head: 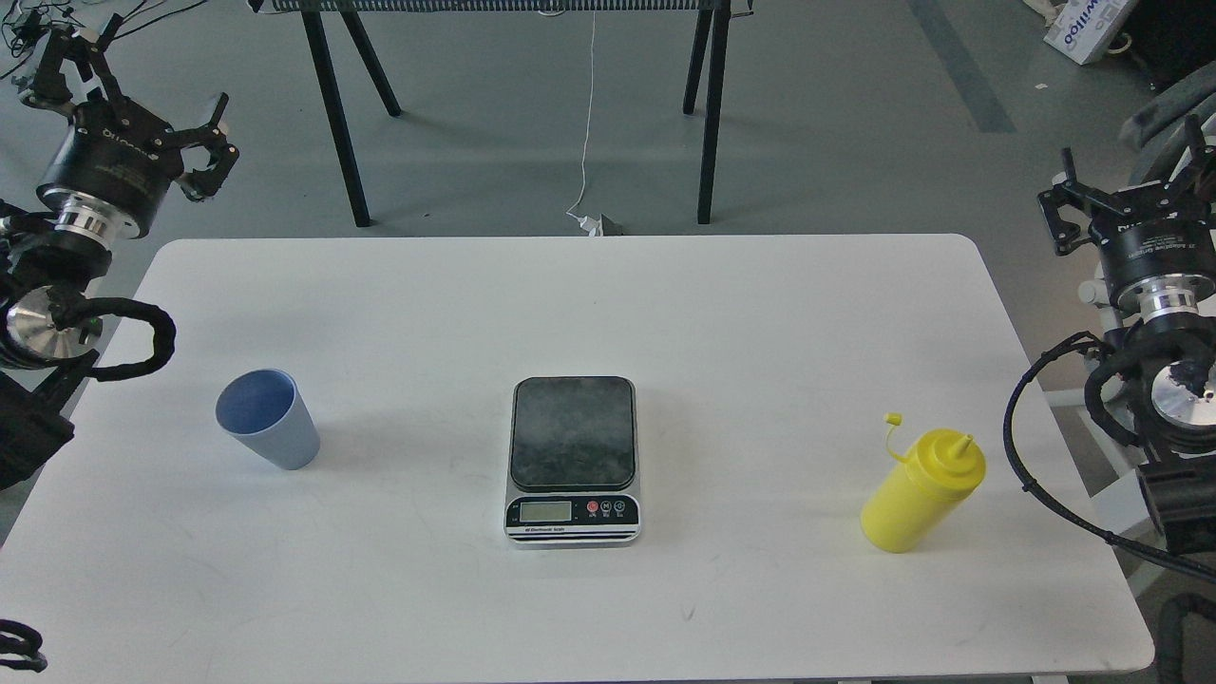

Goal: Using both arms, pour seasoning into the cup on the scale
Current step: 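Move the left gripper forward toward the light-blue cup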

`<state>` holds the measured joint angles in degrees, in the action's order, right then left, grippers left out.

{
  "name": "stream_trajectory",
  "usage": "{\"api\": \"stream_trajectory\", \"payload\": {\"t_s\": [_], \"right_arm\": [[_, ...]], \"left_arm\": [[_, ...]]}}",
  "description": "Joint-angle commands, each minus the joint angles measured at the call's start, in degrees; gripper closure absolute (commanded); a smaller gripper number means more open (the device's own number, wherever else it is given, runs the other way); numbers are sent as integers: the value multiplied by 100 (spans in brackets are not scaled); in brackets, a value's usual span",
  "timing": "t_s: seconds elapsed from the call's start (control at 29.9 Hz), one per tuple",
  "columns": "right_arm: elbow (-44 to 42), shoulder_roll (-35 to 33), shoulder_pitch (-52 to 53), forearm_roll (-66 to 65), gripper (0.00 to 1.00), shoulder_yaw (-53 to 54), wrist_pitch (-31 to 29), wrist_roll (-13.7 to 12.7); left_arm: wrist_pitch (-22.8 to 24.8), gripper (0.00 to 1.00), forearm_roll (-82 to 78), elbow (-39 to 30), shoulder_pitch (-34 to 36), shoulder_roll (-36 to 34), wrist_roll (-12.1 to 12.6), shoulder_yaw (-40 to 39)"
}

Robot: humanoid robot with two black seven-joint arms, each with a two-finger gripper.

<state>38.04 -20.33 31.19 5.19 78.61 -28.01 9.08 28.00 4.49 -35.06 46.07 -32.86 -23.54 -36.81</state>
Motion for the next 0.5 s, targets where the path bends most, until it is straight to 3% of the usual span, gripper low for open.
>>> {"api": "stream_trajectory", "payload": {"t_s": [0.0,0.27,0.47], "right_arm": [[11,-6,-34,-1,1,-4,1,6],[291,-50,-297,0,1,49,1,6],[643,-76,-824,8,1,119,1,6]], "left_arm": [[0,0,-36,-1,-1,-18,-71,7],[0,0,-54,-140,-19,-421,-108,34],[0,1,-1035,-1694,-431,-1572,-72,684]]}}
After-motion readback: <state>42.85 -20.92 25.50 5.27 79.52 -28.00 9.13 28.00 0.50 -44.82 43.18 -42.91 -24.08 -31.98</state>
